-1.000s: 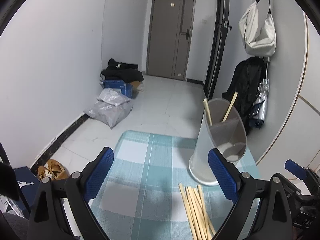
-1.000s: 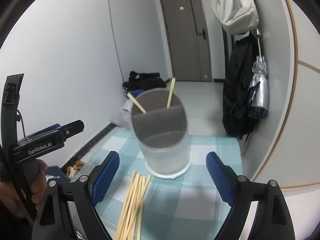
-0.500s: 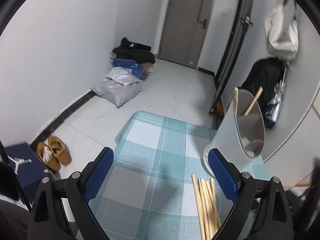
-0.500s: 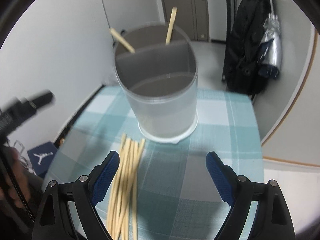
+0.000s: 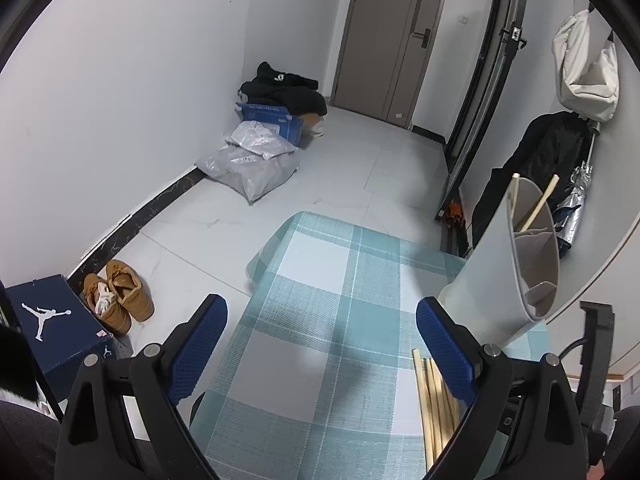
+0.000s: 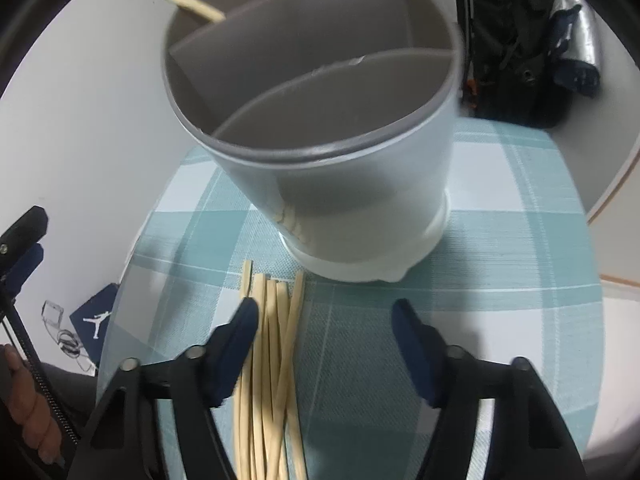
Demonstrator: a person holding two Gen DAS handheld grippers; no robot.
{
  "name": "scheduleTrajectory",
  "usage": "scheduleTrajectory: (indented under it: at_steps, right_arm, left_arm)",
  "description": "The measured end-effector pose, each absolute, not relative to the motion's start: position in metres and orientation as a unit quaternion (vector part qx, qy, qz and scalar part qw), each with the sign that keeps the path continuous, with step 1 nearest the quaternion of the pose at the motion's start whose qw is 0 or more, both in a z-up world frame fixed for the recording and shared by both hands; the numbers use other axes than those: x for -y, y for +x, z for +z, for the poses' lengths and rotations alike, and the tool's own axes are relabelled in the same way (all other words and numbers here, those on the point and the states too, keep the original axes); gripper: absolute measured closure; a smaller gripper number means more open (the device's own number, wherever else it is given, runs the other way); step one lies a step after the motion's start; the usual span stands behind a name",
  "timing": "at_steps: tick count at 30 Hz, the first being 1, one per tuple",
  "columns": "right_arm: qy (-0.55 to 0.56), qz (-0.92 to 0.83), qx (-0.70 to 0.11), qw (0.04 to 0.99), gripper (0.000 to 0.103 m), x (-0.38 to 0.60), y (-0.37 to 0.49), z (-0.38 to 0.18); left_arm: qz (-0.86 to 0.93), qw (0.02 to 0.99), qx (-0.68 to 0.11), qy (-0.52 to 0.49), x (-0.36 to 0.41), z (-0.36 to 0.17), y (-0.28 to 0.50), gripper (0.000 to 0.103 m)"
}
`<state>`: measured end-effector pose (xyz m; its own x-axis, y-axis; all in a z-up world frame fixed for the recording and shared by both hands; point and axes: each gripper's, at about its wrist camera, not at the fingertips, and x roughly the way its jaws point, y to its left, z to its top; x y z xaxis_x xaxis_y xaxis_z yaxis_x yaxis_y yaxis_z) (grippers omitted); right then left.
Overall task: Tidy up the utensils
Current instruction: 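Lower the right gripper onto the chopstick pile and close on one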
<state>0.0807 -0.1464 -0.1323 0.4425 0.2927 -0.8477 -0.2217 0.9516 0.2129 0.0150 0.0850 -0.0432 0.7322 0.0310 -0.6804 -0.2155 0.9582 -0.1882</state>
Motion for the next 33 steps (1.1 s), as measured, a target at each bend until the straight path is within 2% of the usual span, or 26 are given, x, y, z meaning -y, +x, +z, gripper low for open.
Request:
scheduleTrajectory:
  at_steps: [3, 10, 13, 15, 17, 27, 33]
  right_arm:
    - [0.013, 0.149, -0.514, 0.845, 0.056, 0.136, 0.084, -0.138]
    - [-0.014, 0.138, -0.501, 0.854, 0.064, 0.122, 0.083, -0.142]
    - [-0.020, 0.122, -0.498, 0.858, 0.073, 0.121, 0.081, -0.142]
    - [-0.007, 0.124, -0.501, 0.857, 0.090, 0.124, 0.080, -0.142]
    - [0.001, 0.123, -0.504, 0.855, 0.096, 0.127, 0.079, -0.143]
    - [0.070, 0.151, -0.500, 0.850, 0.098, 0.157, 0.075, -0.129]
    - [0.135, 0.178, -0.469, 0.854, 0.098, 0.191, 0.064, -0.105]
  left_arm:
    - [0.071, 0.918, -0.367, -0.132, -0.090, -0.046, 0.017, 0.009]
    - [0.081, 0.907, -0.382, -0.156, -0.102, -0.054, 0.018, 0.009]
    - [0.084, 0.905, -0.384, -0.164, -0.104, -0.057, 0.019, 0.009]
    - [0.088, 0.901, -0.391, -0.166, -0.103, -0.059, 0.022, 0.009]
    - [0.090, 0.899, -0.394, -0.170, -0.103, -0.060, 0.023, 0.009]
    - [0.079, 0.891, -0.424, -0.145, -0.084, -0.070, 0.030, 0.009]
    - [0.035, 0.881, -0.465, -0.079, -0.055, -0.086, 0.034, 0.009]
